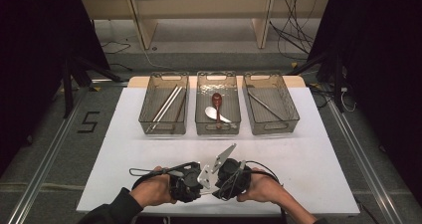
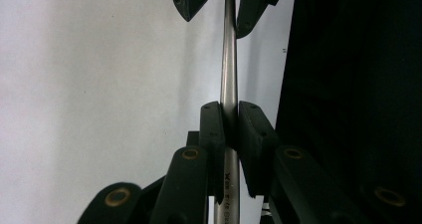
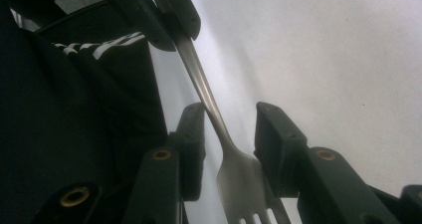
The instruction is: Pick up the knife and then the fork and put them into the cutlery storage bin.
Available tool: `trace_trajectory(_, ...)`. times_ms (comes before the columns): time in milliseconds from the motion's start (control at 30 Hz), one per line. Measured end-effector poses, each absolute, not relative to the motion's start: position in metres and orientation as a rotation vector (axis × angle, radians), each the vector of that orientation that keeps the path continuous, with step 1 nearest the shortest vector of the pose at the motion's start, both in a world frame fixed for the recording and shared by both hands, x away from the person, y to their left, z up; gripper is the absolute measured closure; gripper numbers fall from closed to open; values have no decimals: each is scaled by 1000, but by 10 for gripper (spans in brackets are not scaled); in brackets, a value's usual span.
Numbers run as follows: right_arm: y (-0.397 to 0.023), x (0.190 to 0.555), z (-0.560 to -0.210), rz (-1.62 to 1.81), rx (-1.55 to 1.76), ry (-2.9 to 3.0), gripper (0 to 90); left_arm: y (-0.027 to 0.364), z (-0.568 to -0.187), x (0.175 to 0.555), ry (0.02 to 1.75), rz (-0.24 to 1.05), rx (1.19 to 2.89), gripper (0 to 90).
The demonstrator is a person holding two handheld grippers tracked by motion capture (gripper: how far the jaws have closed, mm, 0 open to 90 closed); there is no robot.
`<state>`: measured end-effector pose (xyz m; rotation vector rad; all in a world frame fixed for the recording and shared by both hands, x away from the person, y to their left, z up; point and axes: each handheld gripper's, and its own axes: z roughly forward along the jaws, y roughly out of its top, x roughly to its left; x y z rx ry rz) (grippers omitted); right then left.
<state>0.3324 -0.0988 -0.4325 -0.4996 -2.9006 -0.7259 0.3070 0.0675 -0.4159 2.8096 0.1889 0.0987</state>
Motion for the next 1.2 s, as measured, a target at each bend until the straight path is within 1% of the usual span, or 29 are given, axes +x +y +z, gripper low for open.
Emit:
trace_trajectory(167, -100, 332, -432, -720, -489, -2880, 679, 67, -415, 306, 163, 89, 2811, 808)
trace_trajectory(300, -100, 330, -435, -738, -442, -2868, 741, 67, -414, 305, 148, 80, 2805, 807)
trace_trajectory(667, -103, 331, -437, -731, -392, -2844, 778, 66, -413, 304, 121, 89, 2801, 807)
trace_trajectory(867, -103, 330, -437, -728, -375, -2828, 814, 66, -412, 303, 102, 92, 2787, 807)
trace_trajectory(900, -103, 330, -437, -729, -370, -2826, 859, 66, -411, 304, 124, 101, 2779, 861)
trace_trajectory(933, -103, 330, -437, -733, -371, -2829, 871, 67, -409, 305, 148, 96, 2755, 889)
trace_trajectory(1033, -103, 331, -442, -707, -337, -2844, 880, 70, -407, 305, 123, 82, 2748, 890)
trace_trajectory(1200, -107, 333, -441, -697, -346, -2842, 884, 72, -407, 306, 138, 84, 2736, 888)
